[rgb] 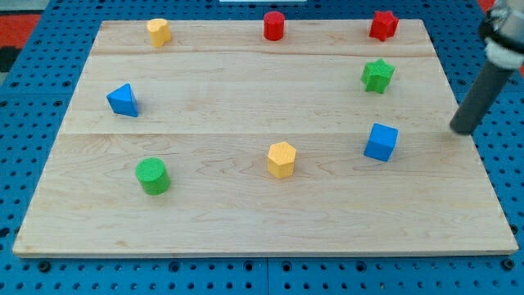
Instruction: Move green star slightly down
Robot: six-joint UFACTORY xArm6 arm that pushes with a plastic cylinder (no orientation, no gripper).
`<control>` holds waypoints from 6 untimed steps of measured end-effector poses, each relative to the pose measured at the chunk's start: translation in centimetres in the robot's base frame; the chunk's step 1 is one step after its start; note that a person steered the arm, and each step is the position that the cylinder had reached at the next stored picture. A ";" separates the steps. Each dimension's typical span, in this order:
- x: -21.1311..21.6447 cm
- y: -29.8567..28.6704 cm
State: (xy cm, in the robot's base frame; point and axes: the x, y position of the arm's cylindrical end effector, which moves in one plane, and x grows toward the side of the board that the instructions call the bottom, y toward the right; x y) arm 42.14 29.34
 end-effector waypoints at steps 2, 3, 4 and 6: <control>-11.3 -0.8; -12.4 -4.3; -12.3 -7.9; -8.5 -10.3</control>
